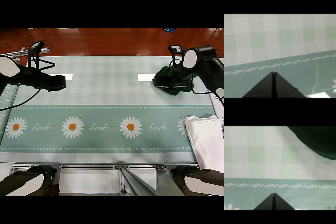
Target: Fold the shirts.
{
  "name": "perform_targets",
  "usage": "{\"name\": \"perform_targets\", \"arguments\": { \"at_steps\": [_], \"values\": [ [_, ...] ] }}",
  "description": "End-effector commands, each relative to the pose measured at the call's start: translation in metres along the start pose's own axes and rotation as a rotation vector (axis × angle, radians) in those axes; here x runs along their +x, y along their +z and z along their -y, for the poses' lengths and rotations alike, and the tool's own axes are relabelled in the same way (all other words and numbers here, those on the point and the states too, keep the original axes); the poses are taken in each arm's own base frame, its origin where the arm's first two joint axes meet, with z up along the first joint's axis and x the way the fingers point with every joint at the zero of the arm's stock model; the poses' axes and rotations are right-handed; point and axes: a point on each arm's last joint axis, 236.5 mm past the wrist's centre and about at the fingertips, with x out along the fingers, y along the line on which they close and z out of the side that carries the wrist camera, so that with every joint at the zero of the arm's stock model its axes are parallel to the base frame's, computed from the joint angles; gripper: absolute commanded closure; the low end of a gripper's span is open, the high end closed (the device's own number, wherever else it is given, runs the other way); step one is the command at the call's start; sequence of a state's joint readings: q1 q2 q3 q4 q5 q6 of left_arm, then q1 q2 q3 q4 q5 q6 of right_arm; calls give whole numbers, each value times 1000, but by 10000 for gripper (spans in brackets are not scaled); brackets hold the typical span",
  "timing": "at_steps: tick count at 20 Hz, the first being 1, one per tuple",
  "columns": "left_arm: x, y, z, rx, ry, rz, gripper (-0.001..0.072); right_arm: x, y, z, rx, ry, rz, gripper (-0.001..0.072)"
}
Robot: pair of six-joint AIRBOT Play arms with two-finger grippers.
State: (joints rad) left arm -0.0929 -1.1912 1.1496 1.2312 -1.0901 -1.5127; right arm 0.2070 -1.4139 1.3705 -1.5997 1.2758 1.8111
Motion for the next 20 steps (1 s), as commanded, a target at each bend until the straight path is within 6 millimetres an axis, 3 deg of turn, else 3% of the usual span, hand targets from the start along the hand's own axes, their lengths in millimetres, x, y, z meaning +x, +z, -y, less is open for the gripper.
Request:
{"name": "perform_targets", "arguments": {
  "at_steps": [1,15,19,20],
  "values": [
    [0,0,0,0,0,0,690,0,0,0,0,1,0,678],
    [0,4,0,0,1,16,690,0,1,0,0,1,5,678],
    [-2,35,-5,-5,12,145,690,-2,33,1,-16,-5,138,677],
    [-2,43,-6,-6,15,178,690,-5,47,7,-32,-34,199,639]
  ]
}}
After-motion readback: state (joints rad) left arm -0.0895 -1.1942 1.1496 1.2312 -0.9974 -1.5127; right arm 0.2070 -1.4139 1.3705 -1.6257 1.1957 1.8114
